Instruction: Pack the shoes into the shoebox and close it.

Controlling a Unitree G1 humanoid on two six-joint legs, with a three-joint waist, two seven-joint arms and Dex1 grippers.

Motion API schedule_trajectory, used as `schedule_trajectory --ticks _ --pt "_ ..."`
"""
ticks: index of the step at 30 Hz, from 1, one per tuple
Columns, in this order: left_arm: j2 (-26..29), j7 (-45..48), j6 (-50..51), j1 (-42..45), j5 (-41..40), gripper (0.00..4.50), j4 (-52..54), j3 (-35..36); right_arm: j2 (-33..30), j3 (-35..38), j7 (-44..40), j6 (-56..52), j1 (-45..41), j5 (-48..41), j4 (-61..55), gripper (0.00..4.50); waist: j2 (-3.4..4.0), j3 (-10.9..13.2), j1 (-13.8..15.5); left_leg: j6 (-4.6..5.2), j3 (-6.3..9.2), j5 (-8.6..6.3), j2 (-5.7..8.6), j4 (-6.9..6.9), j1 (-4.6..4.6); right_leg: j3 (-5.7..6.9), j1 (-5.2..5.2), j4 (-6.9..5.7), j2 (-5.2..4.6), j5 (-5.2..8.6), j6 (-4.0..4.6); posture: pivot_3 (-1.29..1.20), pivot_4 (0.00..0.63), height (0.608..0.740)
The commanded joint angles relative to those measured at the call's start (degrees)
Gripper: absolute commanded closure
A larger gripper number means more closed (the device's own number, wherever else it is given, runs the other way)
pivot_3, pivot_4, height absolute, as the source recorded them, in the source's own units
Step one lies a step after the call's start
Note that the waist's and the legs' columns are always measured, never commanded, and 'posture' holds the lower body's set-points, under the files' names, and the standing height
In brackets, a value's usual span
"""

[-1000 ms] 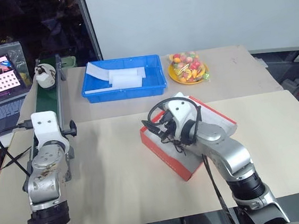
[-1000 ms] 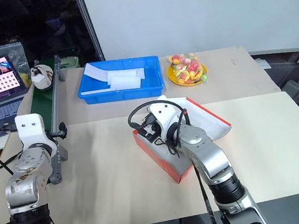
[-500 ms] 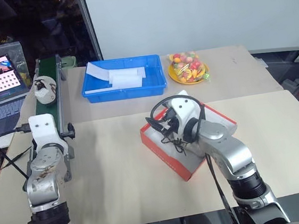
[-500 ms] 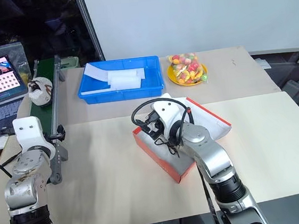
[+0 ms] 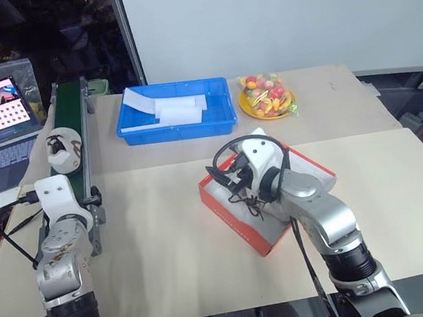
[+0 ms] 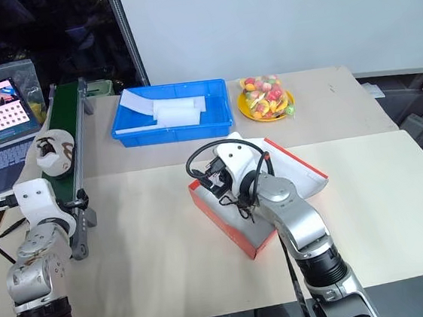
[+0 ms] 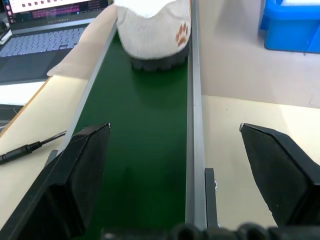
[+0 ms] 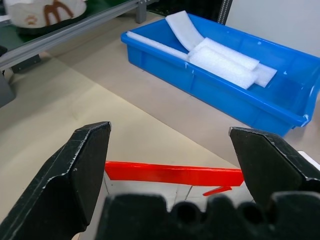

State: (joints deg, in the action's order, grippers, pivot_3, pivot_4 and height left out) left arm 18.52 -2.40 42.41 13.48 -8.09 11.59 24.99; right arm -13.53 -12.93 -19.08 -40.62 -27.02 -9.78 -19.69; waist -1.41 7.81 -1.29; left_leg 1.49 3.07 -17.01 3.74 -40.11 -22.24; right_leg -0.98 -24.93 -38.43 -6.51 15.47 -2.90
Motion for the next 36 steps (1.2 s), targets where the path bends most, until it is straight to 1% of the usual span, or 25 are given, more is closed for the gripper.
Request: schedule_trajectory --ticks 1,8,15,18,19,20,21,23,26,28,30,32,34,36 --pt "0.37 -2.18 -1.05 0.87 0.43 0.05 0.47 2.35 0.39 0.98 -0.06 1.71 -0.89 0.2 -1.71 0.0 0.0 0.0 -0.02 0.0 0.0 0.0 0.0 0.0 0.0 0.0 0.0 0.0 0.0 0.0 0.0 0.0 0.15 0.724" --pt "0.78 -3.85 -0.58 1.22 0.87 0.05 -0.45 2.58 0.28 1.2 -0.2 1.65 -0.76 0.11 -1.95 0.0 0.0 0.0 0.15 0.0 0.0 0.0 0.0 -0.01 0.0 0.0 0.0 0.0 0.0 0.0 0.0 0.0 0.15 0.724" --pt "0.57 -2.63 -0.3 1.97 -0.11 0.05 -0.75 0.98 0.51 1.65 -0.15 1.51 -0.93 -0.21 -2.12 0.0 -0.01 0.0 0.16 0.0 0.0 0.0 0.0 0.0 0.0 0.0 -0.01 0.0 0.0 0.0 0.0 0.0 0.15 0.724" --pt "-0.07 -2.4 -2.17 2.22 -0.37 0.8 0.82 0.47 0.57 1.88 -0.12 1.4 -0.92 -0.3 -2.19 0.0 -0.01 0.0 0.27 0.0 0.0 0.0 0.0 0.0 0.0 0.0 0.0 -0.01 0.0 0.0 0.0 0.0 0.15 0.724" --pt "-0.19 -2.48 -2.17 2.39 -0.39 1.24 1.01 0.42 0.6 1.95 -0.08 1.41 -0.94 -0.29 -2.15 0.0 -0.01 0.0 0.29 -0.01 0.0 0.01 0.0 0.0 0.0 0.0 0.0 -0.02 0.0 0.0 0.0 0.0 0.15 0.724" --pt "-0.26 -2.61 -1.99 2.65 -0.38 1.44 1.03 0.41 0.61 2.0 -0.08 1.44 -0.98 -0.25 -2.06 0.0 -0.01 0.0 0.34 -0.01 0.0 0.01 0.0 -0.01 0.0 0.0 0.0 -0.02 0.0 0.0 0.0 0.0 0.15 0.724" --pt "-0.29 -2.78 -2.19 2.95 -0.25 1.88 1.15 0.32 0.64 2.05 -0.09 1.44 -1.0 -0.23 -2.01 0.0 -0.01 0.0 0.38 -0.01 0.0 0.01 0.0 -0.01 0.0 0.0 0.0 -0.02 0.0 0.0 0.0 0.0 0.15 0.724" --pt "0.0 -2.85 -2.39 3.48 0.18 2.34 1.4 -0.26 0.72 2.18 -0.1 1.4 -1.08 -0.24 -1.95 0.0 -0.01 0.0 0.43 -0.01 0.0 0.01 0.0 -0.01 0.0 0.0 0.0 -0.02 0.0 0.0 0.0 0.0 0.15 0.724" --pt "1.06 -3.41 -5.72 4.5 2.75 2.34 3.29 -2.64 0.87 2.3 -0.07 1.3 -1.27 -0.27 -1.82 0.0 -0.02 -0.01 0.43 -0.01 0.01 0.01 0.01 -0.03 -0.01 0.01 0.0 -0.02 0.0 0.0 0.0 0.0 0.15 0.724" --pt "2.67 -3.81 -9.62 4.66 6.3 2.34 5.26 -5.66 0.91 2.39 -0.09 1.35 -1.41 -0.24 -1.56 0.0 -0.03 -0.01 0.4 -0.01 0.0 0.01 0.01 -0.02 -0.04 0.01 -0.01 -0.01 0.0 0.0 0.0 0.0 0.15 0.724" --pt "5.11 -3.46 -14.86 4.81 11.09 2.34 7.79 -10.29 0.97 2.48 -0.05 1.38 -1.58 -0.19 -1.3 0.0 -0.05 0.0 0.34 -0.02 0.01 0.01 0.0 -0.01 -0.09 0.01 -0.07 -0.02 0.0 0.0 0.01 0.0 0.15 0.724" --pt "5.73 -1.32 -20.82 5.82 13.42 2.34 10.87 -15.84 1.68 3.12 0.21 1.07 -2.01 -0.72 -0.95 0.0 -0.05 0.0 0.34 -0.02 0.0 0.01 0.0 0.01 -0.12 0.0 -0.1 -0.04 -0.01 -0.01 0.01 0.0 0.15 0.724" --pt "4.83 1.46 -23.52 6.43 12.38 2.34 12.01 -18.98 2.74 4.09 0.6 0.46 -2.49 -1.54 -0.59 0.0 -0.05 0.0 0.37 -0.01 -0.01 0.01 0.02 0.02 -0.12 0.0 -0.08 -0.02 -0.04 -0.01 0.01 0.0 0.15 0.724" --pt "2.13 8.34 -23.87 6.63 6.34 2.34 13.04 -23.36 5.4 6.61 1.63 -1.22 -3.48 -4.05 -0.03 0.0 -0.04 -0.01 0.38 -0.01 -0.01 0.01 0.02 0.02 -0.12 0.0 -0.06 0.0 -0.04 -0.01 0.01 0.0 0.15 0.724"
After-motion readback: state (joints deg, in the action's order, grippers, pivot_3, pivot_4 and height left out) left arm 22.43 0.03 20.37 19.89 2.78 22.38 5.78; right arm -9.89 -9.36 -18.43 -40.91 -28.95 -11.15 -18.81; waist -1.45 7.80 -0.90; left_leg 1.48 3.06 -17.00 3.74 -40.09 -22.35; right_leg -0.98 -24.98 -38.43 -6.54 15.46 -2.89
